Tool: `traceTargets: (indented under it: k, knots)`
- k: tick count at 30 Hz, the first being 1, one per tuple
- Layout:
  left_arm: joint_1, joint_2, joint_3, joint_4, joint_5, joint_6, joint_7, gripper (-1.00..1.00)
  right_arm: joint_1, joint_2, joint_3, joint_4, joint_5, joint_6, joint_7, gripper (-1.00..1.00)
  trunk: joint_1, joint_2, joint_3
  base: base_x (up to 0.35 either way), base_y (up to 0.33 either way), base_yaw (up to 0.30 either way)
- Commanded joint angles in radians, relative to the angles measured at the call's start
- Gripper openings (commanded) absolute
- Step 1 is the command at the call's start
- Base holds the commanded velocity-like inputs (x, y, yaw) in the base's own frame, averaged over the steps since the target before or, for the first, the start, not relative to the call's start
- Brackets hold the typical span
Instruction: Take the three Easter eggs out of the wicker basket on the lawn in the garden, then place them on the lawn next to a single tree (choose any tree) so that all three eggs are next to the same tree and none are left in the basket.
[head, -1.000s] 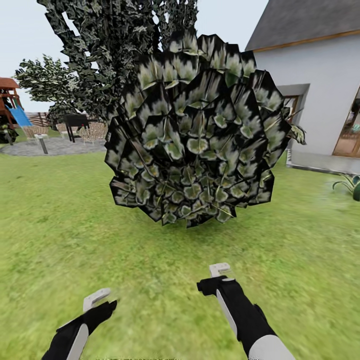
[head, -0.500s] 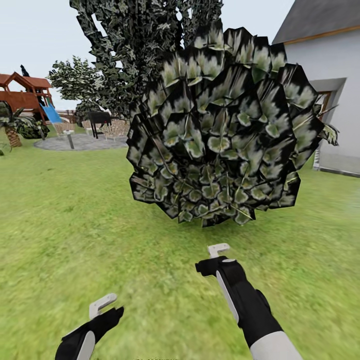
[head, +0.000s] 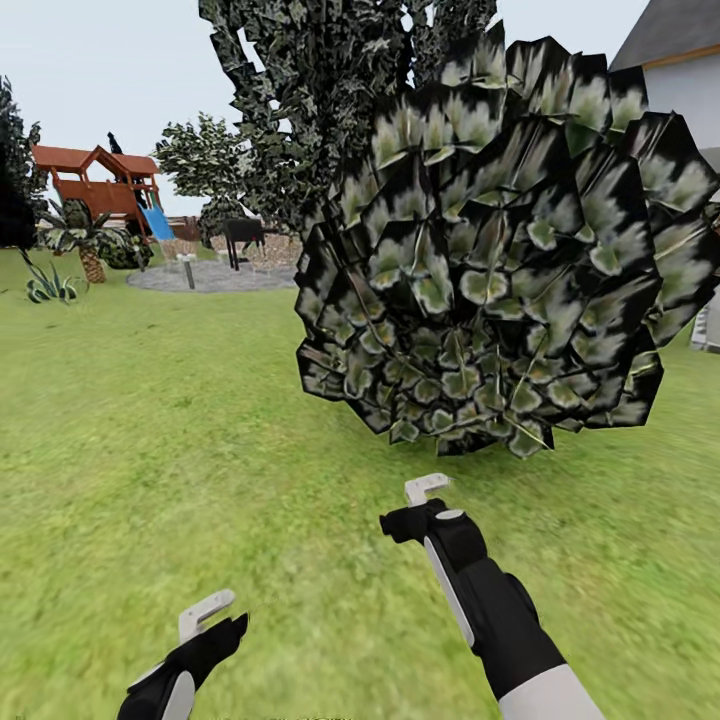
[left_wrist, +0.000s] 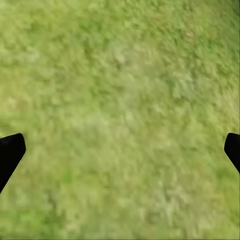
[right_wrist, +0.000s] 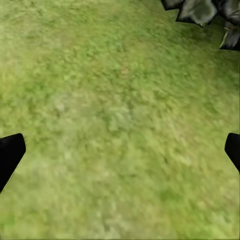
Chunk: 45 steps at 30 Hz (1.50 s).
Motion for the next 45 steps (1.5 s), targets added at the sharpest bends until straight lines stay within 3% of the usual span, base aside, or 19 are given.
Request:
traceTargets:
  k: [1, 45]
  knots:
    - [-0.001, -0.001, 0.0, 0.0, 0.01, 0.003, 0.005, 1.0, 0.001, 0.0, 0.003, -0.016, 0.007, 0.006, 0.001, 1.0, 0.0, -0.001, -0.002, 0.0, 0.0, 0.253]
    - [-0.001, 0.001, 0.002, 0.02, 0.01, -0.006, 0.006, 1.0, 0.005, 0.0, 0.008, -0.053, 0.008, 0.041, 0.001, 1.0, 0.0, -0.001, -0.037, 0.0, 0.0, 0.253]
